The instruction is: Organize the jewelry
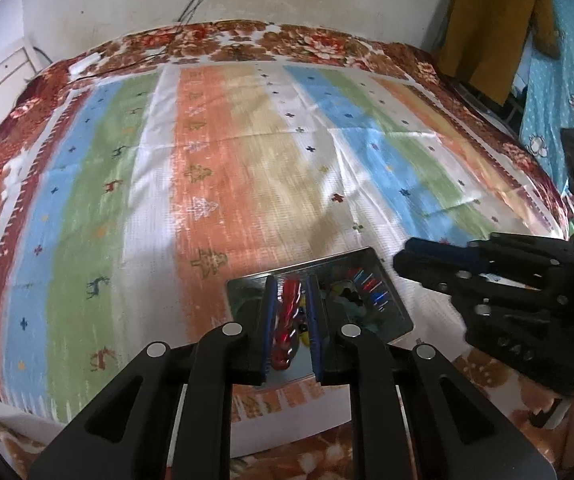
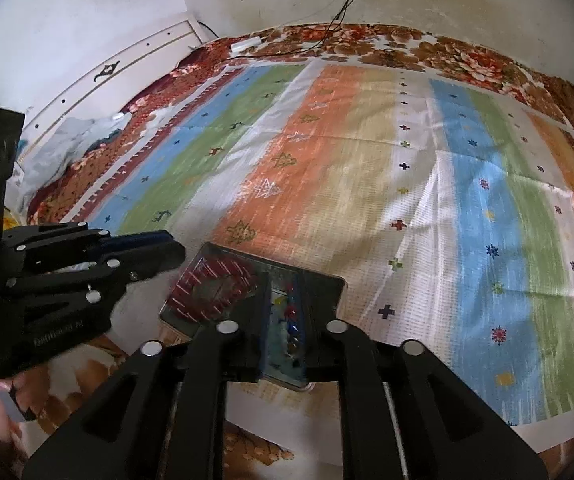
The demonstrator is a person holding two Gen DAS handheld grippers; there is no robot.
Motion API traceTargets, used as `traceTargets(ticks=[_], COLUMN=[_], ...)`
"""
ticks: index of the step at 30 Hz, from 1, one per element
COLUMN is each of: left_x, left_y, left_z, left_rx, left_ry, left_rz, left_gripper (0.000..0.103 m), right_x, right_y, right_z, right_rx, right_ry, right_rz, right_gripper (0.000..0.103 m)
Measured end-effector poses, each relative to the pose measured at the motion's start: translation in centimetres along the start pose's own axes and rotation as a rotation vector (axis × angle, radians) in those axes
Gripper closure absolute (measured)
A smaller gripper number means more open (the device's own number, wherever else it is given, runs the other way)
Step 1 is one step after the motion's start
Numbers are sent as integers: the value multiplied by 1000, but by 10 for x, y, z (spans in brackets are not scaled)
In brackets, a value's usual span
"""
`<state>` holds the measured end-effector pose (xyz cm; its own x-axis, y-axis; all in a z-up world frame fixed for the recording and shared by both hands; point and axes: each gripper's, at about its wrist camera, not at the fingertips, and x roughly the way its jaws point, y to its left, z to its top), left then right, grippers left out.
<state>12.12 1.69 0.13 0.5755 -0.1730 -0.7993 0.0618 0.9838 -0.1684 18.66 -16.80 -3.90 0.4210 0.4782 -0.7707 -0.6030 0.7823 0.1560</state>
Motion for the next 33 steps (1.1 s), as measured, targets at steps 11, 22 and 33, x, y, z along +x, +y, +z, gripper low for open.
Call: traceTargets(ticks=[11, 22, 33], left_x=[-11, -17, -24], left_y=[8, 7, 5], left_z=[-16, -27, -39], left_rx=[-18, 4, 15], left_ry=[-14, -33, -60], left_rz=[15, 33, 36], left_gripper=[58, 35, 19], right_x=[-15, -27, -35], right_y=[-5, -6, -6], right_z=[-14, -25, -43], right_rx=[4, 4, -11], right_ry=[-43, -86, -95], right_rz=[35, 29, 34], right_gripper=[49, 33, 18])
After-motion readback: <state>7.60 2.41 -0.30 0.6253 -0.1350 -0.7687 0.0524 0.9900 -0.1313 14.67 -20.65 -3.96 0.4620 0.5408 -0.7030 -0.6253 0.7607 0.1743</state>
